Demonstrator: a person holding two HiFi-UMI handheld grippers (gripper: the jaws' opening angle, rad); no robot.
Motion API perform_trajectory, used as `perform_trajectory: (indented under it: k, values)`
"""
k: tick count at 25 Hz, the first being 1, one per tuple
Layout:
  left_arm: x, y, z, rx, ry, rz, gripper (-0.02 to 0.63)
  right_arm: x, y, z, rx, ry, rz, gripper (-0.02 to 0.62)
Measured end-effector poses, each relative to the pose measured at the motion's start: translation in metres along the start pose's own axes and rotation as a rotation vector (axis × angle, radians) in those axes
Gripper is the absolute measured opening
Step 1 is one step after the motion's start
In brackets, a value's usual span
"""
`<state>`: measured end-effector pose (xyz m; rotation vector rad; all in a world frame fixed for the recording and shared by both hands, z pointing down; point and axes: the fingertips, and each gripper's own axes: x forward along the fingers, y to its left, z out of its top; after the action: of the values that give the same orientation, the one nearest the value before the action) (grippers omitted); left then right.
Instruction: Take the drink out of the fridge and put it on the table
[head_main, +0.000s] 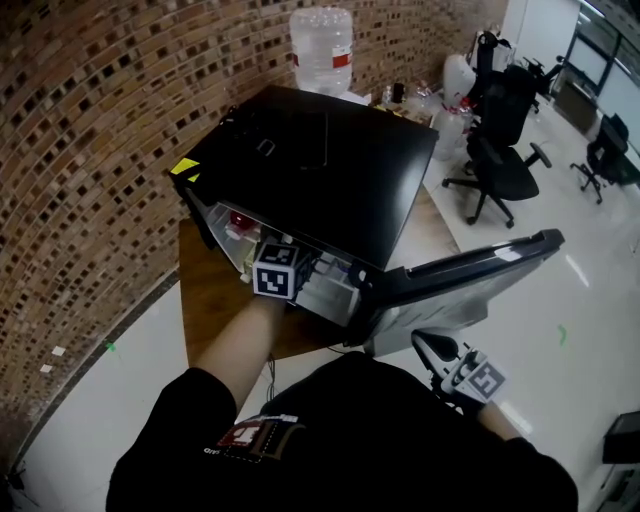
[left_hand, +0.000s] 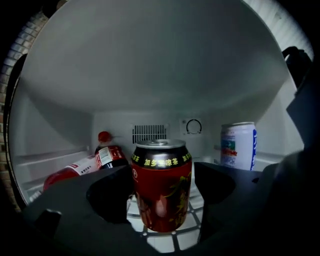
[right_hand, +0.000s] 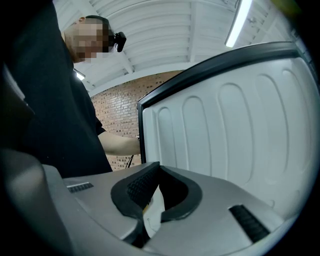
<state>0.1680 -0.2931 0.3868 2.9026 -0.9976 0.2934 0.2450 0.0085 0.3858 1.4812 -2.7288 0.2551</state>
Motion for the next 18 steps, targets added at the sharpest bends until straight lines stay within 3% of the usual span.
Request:
perform_trajectory:
  k: [2,9,18]
  values:
    - [0.001,0.003,0.000,0.012,-0.004,0.011,0.336,-0.001,-0.001,0.000,-0.001,0.000,-0.002,-0.011]
    - [-0.018,-0.007,-0.002,0.059,-0.014,-0.046,0.330,0.007,0.006,0.003,-0.003,0.006,0.034,-0.012]
    - [-0.113,-0.024,-0.012,0.084,-0.121,-0.114,0.330,0.057,0.058,0.006,-0.059,0.041,0.282,-0.011]
